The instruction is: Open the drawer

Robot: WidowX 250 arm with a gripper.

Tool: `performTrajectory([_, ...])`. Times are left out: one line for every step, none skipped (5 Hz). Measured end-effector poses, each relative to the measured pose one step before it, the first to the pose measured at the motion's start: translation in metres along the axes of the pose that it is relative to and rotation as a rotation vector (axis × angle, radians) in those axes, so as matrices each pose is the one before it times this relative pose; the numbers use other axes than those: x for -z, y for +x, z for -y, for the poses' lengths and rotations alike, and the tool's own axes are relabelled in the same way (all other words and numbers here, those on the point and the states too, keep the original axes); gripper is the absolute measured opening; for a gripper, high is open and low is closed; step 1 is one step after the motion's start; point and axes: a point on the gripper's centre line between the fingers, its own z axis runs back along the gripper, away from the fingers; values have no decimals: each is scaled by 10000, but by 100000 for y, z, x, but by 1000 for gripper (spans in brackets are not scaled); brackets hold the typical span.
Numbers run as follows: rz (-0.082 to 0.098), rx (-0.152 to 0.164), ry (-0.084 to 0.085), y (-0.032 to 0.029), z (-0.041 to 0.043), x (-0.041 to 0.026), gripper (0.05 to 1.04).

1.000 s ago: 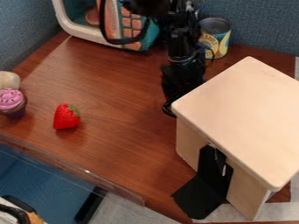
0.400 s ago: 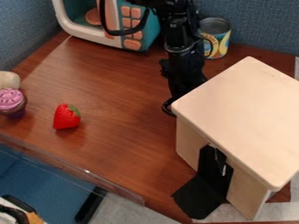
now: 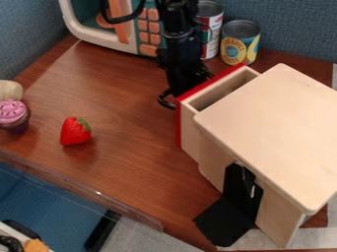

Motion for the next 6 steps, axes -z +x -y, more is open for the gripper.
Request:
performTrajectory([-262, -201, -5, -11, -813, 85, 136])
performTrajectory([-97, -110, 110, 67, -895, -250, 136])
performTrajectory([-88, -227, 164, -126, -1066, -633, 136])
performTrajectory([-155, -48, -61, 127, -335, 7, 136])
performTrajectory([-117, 63, 31, 209, -231, -7, 136])
performTrajectory([-210, 68, 80, -16, -289, 376, 136])
